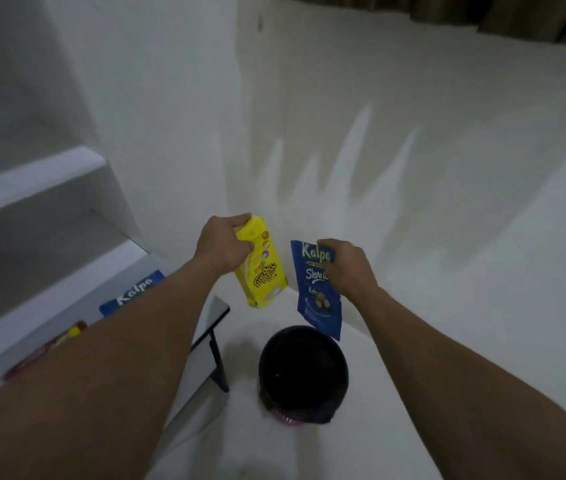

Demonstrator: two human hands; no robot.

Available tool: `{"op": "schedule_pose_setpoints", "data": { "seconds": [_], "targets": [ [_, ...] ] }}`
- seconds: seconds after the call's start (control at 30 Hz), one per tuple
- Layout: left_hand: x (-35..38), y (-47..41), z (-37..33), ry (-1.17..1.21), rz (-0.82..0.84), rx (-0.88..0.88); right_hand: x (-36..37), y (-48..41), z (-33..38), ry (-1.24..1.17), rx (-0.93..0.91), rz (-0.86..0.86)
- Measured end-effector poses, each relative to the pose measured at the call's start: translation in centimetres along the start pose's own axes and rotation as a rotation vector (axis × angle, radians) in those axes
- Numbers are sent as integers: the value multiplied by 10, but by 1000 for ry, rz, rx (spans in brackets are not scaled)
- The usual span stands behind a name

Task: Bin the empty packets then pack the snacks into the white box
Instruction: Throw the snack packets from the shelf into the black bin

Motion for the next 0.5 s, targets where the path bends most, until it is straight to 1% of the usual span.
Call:
{"op": "schedule_pose_setpoints", "data": {
  "seconds": [0.27,0.37,0.5],
  "targets": [
    [181,-38,91,6,94,-138,106,-6,-150,-33,158,33],
    [238,-52,125,-21,117,-183,151,-4,-199,-44,209,58],
    [317,-64,166,-87,130,-203,211,4,-262,-45,251,111]
  ]
}}
Point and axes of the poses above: each hand's wrist, its own y-axis away from the middle knuckle, its own x-axis out of the palm, z = x × y, the point moved 2 cm from there along -y, towards the middle knuckle, and after that the axes turned 11 degrees about -x, right-handed, at the moved point
